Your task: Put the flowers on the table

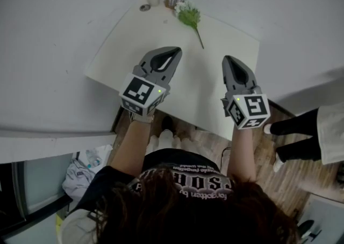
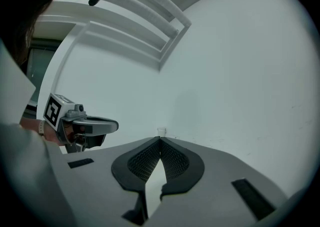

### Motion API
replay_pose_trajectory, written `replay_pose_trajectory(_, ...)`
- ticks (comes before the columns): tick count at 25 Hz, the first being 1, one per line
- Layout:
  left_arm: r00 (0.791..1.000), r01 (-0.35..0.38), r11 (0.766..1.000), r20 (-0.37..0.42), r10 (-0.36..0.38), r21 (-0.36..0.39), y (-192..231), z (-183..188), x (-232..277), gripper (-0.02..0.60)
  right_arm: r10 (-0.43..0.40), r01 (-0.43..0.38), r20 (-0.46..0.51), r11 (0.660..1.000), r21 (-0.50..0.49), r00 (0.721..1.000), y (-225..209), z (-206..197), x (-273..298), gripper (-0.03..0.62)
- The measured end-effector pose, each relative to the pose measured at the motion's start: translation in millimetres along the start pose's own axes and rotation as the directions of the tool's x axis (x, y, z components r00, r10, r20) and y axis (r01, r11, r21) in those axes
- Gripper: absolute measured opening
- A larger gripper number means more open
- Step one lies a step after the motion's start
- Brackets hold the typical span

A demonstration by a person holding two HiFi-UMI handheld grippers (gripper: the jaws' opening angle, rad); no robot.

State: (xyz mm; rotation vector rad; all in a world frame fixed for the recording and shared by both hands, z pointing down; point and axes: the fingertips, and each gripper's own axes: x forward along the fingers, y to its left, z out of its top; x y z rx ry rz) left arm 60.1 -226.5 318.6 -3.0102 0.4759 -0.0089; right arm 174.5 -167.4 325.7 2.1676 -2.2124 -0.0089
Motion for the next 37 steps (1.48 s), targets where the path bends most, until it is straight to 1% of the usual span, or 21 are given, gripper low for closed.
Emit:
replay_pose_trajectory(3,1.000,-0.002,1.000,0.008,0.002,0.029,-7,4,-1,0.003,0.000,0.000,0.005,1.000,-0.005,1.000,2,-2,-6,0.031)
replay_pose_trajectory(11,1.000,-0.008,0.999,0.005,0.007,0.040,-14,9,-6,0.003,-0.002,0.002,0.015,1.000,-0.014,1.000,2,2,-15,0.031)
replay_pose_trajectory(22,1.000,-0.009,0.999,-0.002,0.009,0.039,-18,5,-7,0.003,0.000,0.000,0.020,1.000,-0.008,1.000,9,3,-17,0.031)
replay_pose_trajectory(28,1.000,-0.008,0.999,-0.010,0.008,0.049,-17,7,-7,0.003,-0.004,0.003,0.030,1.000,0.017,1.000,1,3,-17,0.029)
replay_pose_trajectory(31,1.000,-0.019,0.999,-0.015,0.020,0.043,-13,5,-8,0.003,-0.012,0.012,0.032,1.000,0.012,0.999,-1,6,-16,0.029)
replay_pose_trajectory(37,1.000,-0.029,0.999,0.002,0.029,0.035,-11,7,-9,0.003,-0.014,0.014,0.022,1.000,0.006,1.000,0,2,-17,0.031)
